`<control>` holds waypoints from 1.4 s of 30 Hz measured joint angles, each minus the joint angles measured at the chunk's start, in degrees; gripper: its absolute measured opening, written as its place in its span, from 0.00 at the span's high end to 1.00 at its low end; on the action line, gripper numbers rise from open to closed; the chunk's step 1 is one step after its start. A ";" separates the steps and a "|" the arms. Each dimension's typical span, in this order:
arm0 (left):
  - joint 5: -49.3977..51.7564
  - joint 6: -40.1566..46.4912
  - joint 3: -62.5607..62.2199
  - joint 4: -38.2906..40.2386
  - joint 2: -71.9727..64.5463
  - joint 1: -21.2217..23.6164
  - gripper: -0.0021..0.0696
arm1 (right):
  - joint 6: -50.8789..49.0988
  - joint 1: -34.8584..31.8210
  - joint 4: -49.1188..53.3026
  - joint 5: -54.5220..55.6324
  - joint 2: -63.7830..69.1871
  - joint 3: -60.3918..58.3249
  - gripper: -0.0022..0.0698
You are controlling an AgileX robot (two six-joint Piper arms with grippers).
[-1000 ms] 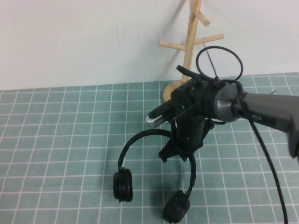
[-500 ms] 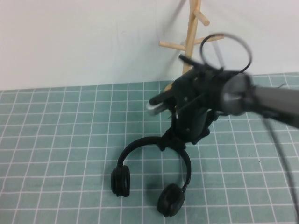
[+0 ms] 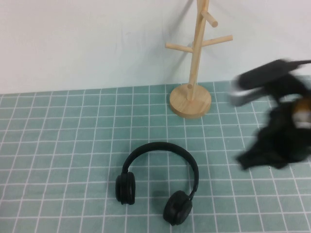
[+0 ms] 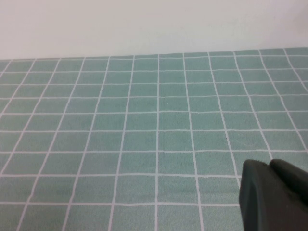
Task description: Take out the headphones from the headphone stand
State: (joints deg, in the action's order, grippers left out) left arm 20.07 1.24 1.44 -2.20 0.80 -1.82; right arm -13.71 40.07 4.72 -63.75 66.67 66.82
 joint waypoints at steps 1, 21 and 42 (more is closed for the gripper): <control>0.00 0.00 0.00 0.00 0.00 0.00 0.98 | 0.00 0.00 0.00 -1.00 -2.89 0.00 0.98; 0.00 0.00 0.00 0.00 0.00 0.00 0.98 | 8.21 -27.34 -5.21 29.32 -56.63 -32.63 0.98; 0.00 0.00 0.00 0.00 0.00 0.00 0.98 | 23.86 -42.27 -15.29 74.49 -63.69 -66.17 0.98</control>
State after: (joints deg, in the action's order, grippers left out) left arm 20.07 1.24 1.44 -2.20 0.80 -1.82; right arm 10.15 -2.20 -10.57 10.74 2.97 0.65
